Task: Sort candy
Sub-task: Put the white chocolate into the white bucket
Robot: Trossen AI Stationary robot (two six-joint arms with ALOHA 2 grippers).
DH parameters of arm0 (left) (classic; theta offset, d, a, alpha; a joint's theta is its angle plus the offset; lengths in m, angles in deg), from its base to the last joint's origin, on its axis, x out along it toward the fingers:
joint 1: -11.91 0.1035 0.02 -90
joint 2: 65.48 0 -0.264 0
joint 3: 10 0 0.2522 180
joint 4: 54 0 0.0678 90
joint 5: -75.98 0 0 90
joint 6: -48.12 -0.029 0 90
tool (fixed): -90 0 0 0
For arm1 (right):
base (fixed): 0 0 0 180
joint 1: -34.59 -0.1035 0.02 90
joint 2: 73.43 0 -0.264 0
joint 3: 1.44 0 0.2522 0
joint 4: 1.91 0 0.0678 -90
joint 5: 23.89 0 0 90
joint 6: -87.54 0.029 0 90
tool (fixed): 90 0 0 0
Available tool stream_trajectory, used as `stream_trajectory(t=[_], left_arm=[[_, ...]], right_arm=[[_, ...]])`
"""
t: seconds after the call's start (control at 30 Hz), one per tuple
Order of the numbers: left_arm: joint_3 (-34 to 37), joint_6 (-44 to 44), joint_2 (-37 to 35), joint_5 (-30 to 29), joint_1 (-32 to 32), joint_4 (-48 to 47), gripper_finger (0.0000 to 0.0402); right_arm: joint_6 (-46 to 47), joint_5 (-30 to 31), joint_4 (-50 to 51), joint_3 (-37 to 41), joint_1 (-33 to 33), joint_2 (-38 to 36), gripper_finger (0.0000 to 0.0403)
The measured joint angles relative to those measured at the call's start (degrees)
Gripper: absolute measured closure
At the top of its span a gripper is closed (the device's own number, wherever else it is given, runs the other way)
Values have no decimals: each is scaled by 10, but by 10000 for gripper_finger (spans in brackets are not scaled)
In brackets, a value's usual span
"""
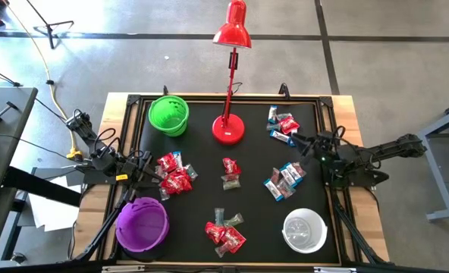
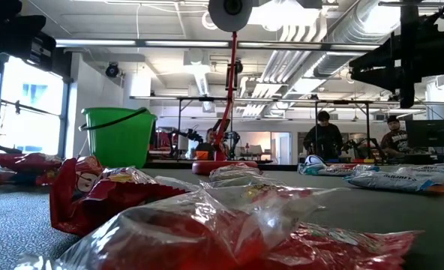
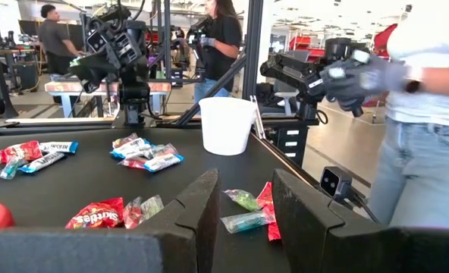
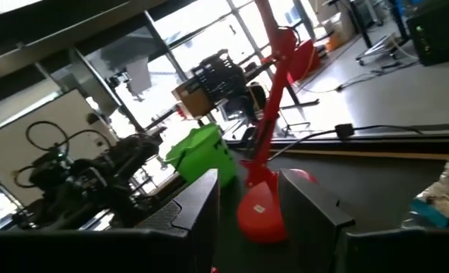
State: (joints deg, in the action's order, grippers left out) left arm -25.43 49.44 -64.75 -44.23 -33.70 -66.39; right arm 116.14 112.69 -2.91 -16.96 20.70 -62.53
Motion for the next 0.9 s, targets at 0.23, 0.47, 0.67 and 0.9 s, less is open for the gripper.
stream_trajectory(t=[0.23,0.47,0.67,0.9], left_arm=[[0,0,0,0,0,0,296],[0,0,0,0,0,0,296],[0,0,0,0,0,0,296],[0,0,0,0,0,0,296]], right_arm=[[-1,-106,-22,-6,0,0,273],[-55,-123,65,-107,0,0,273],[-159,-90,131,-225,0,12,273],[-181,-66,179,-301,0,25,273]])
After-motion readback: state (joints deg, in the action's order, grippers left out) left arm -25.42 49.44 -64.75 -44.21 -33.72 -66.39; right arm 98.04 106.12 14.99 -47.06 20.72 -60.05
